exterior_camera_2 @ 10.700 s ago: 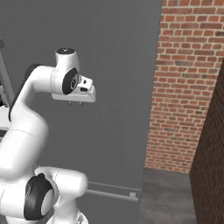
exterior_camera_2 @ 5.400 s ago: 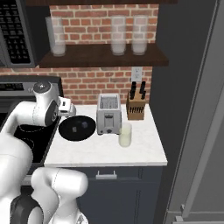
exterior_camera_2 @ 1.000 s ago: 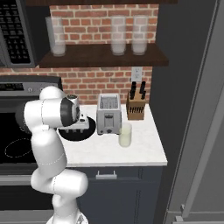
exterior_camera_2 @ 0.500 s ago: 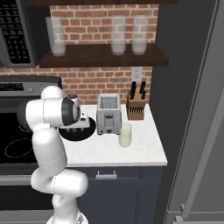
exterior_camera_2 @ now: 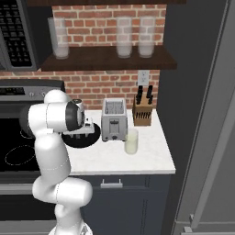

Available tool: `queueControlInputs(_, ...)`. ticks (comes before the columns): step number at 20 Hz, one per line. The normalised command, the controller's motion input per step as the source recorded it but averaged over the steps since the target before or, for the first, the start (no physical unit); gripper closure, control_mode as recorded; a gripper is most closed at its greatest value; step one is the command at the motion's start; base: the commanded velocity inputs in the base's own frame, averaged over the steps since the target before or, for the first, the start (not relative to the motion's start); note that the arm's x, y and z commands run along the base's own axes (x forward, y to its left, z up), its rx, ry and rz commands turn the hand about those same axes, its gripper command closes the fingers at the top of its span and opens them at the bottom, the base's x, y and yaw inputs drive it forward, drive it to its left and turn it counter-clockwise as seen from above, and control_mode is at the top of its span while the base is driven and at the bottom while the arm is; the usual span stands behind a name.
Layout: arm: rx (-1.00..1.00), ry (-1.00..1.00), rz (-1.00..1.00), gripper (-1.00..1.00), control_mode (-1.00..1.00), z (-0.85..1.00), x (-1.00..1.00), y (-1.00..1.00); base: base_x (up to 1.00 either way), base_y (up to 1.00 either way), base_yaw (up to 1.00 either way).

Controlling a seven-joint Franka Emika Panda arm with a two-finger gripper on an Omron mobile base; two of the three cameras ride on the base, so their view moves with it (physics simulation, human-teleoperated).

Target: Grab a lemon wedge from the fridge and one ice cube from the ice bowl, and put them in the glass of lemonade.

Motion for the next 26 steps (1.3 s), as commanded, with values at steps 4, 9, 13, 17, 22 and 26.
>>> queueControlInputs(4,0.00,-0.04,0.02,-1.00,-1.00,-0.06,0.00,0.02,0.00,0.00,0.00)
queueControlInputs(9,0.00,-0.01,0.03,-1.00,-1.00,-0.07,0.00,0.00,0.00,0.00,0.00)
queueControlInputs(13,0.00,0.00,0.03,-1.00,-1.00,-0.09,0.00,0.00,0.00,0.00,0.00)
queueControlInputs(17,0.00,0.00,0.01,-1.00,-1.00,-0.08,0.00,0.00,0.00,0.00,0.00)
queueControlInputs(22,0.00,0.00,0.00,1.00,-1.00,-0.05,0.00,0.00,0.00,0.00,0.00)
queueControlInputs(26,0.00,0.00,0.00,1.00,-1.00,-0.04,0.00,0.00,0.00,0.00,0.00)
